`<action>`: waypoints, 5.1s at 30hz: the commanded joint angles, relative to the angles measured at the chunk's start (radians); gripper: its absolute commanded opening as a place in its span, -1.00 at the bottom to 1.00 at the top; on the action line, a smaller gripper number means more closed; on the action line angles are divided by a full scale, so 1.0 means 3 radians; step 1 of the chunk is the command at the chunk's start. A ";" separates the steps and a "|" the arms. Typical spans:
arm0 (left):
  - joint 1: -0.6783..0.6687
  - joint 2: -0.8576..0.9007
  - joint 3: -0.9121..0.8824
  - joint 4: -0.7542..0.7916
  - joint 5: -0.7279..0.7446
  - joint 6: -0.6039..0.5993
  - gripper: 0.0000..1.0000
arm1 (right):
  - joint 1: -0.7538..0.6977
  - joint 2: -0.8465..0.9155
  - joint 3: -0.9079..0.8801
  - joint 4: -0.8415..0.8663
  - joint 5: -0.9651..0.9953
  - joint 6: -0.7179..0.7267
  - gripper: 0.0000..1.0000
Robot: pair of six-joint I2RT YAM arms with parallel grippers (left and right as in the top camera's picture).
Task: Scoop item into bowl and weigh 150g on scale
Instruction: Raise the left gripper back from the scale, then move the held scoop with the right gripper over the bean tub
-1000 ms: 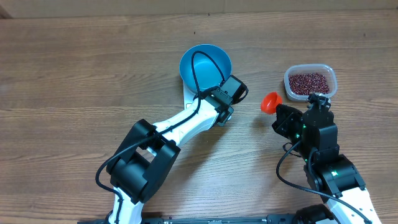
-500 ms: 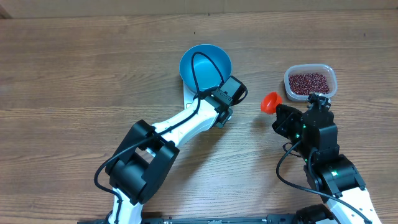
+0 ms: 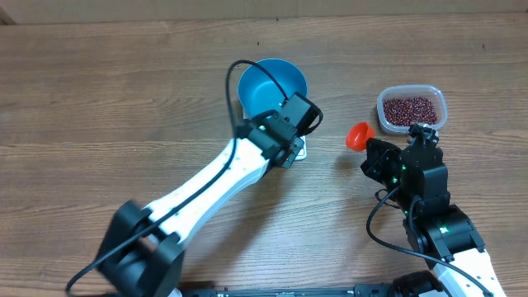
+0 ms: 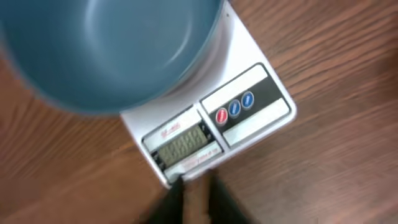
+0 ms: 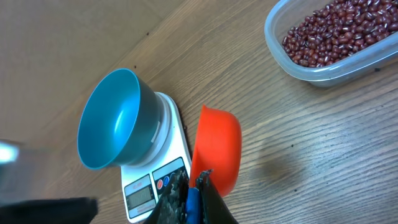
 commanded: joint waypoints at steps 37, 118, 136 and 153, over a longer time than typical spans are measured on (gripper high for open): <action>0.0306 -0.1030 -0.0024 -0.0708 0.0301 -0.0828 0.99 | 0.0013 -0.0008 0.0080 0.0015 0.0023 0.0008 -0.93; 0.0306 -0.1750 -0.0224 -0.0465 0.0365 -0.0099 0.99 | 0.0013 -0.0008 0.0080 -0.0011 0.0034 -0.0004 -0.93; 0.0306 -0.1996 -0.0619 -0.0070 0.0365 -0.0113 0.99 | 0.0013 -0.0008 0.0080 -0.0009 0.0034 -0.0003 -0.93; 0.0306 -0.1996 -0.0619 -0.0070 0.0366 -0.0113 0.99 | 0.0013 -0.0008 0.0080 -0.0009 0.0034 -0.0004 -0.93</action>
